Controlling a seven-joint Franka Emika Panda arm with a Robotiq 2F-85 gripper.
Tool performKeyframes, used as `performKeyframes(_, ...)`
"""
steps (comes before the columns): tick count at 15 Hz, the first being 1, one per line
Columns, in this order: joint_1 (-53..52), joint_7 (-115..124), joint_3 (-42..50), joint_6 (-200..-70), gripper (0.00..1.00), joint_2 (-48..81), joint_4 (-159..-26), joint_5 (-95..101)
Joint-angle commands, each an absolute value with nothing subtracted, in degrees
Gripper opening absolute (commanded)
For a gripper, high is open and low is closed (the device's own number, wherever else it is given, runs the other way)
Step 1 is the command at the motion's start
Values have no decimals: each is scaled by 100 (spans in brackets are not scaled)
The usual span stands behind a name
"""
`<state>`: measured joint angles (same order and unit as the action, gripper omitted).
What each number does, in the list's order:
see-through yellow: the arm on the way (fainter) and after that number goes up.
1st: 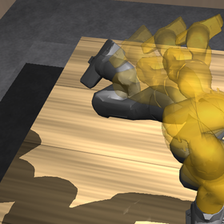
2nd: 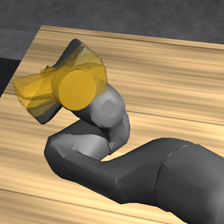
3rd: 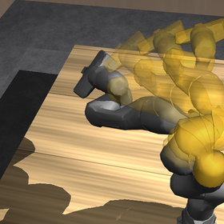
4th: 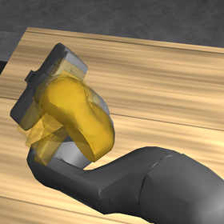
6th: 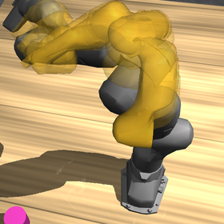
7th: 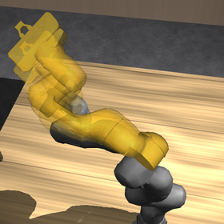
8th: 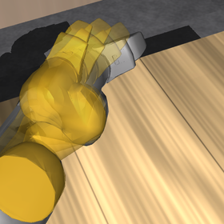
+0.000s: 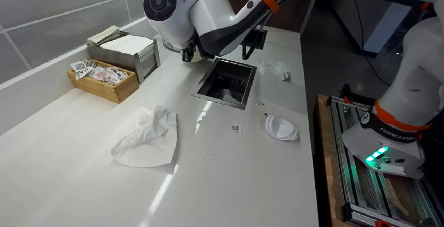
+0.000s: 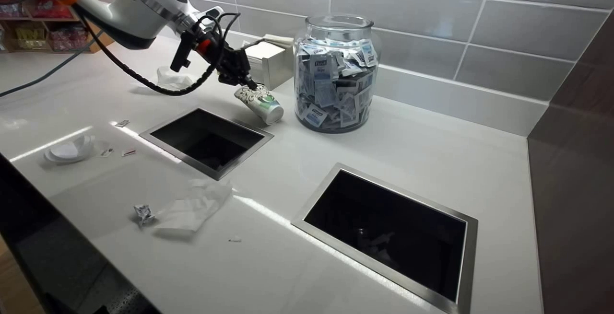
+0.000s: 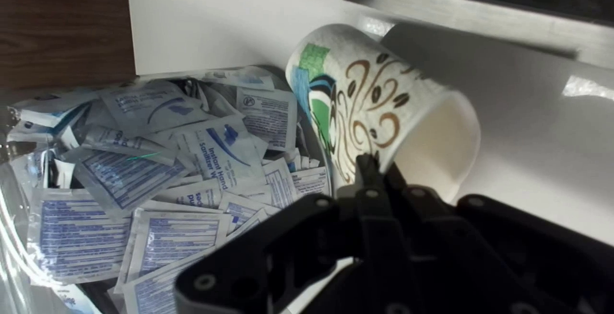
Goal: Put the cup in the left bin
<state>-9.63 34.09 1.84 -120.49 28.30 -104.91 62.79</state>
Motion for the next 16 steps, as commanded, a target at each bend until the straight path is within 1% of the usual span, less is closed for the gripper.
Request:
performKeyframes(1,-1046,3636,113,-11662,1,2808,-10455,6354)
performKeyframes(7,-1260,3663,-15,-10939,1,2508,-10590,6556)
performKeyframes(16,-1365,3670,-537,-9789,1,1942,-11133,6143)
